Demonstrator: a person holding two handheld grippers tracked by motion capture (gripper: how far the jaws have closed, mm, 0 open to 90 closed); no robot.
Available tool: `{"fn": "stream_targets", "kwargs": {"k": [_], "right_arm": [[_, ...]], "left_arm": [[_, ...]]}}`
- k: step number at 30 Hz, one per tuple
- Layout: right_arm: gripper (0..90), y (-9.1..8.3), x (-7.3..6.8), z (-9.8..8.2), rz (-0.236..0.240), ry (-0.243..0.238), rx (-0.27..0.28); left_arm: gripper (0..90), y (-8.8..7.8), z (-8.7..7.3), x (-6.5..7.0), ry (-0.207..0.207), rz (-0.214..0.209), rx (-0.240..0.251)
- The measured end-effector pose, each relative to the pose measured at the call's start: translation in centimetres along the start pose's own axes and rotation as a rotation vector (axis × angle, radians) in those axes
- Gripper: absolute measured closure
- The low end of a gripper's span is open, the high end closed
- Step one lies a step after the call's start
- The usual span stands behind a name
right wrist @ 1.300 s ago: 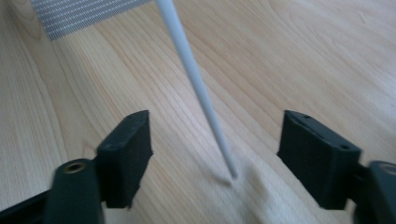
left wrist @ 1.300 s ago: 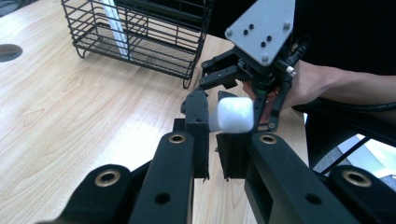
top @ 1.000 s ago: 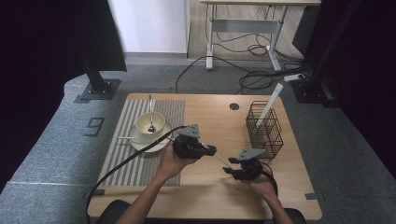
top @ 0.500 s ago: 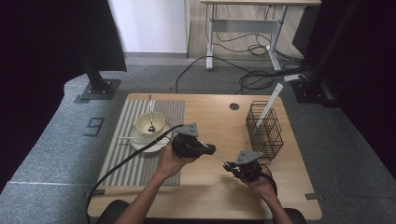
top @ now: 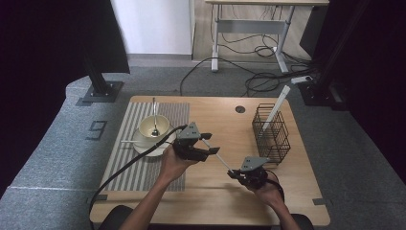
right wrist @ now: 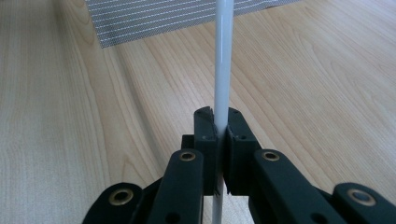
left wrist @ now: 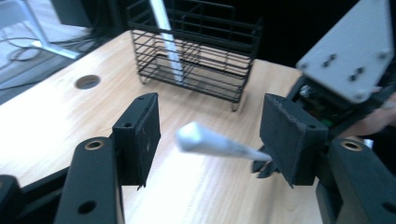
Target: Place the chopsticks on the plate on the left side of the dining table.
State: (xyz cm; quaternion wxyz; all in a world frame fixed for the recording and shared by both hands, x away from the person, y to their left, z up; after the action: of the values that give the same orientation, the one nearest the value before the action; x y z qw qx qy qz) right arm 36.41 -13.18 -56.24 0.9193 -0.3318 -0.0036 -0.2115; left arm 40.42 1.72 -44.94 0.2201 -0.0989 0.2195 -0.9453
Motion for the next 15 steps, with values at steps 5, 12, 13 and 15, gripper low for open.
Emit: {"fn": "stream_targets", "kwargs": {"k": [5,12,13,15], "right_arm": [[85.1,-0.1,-0.2,0.0,0.001,-0.001,-0.004],[84.9,-0.7,-0.2,0.1,-0.001,0.007,0.015],[84.9,-0.8,-0.2,0.1,-0.002,0.009,0.02],[85.0,-1.0,-0.2,0.2,-0.001,0.012,0.027]], "left_arm": [[33.6,0.1,-0.7,-1.0,-0.003,0.051,-0.008],[31.8,0.2,-2.2,-2.2,-0.011,0.101,-0.027],[31.7,0.2,-2.4,-2.3,-0.013,0.105,-0.029],[31.6,0.2,-2.9,-2.6,-0.015,0.114,-0.039]]}}
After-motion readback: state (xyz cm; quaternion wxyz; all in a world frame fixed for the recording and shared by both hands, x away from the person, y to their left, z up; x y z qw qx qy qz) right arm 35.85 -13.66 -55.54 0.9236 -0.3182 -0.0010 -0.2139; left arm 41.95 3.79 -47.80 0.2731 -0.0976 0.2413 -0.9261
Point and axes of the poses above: each handheld gripper's, and its own axes: y roughly forward along the jaws, z roughly out of its top, x roughly to its right, the point moved 8 cm from there along y, roughly forward along the jaws, and after that the axes turned 6 degrees about -y, right-handed, at the moved point
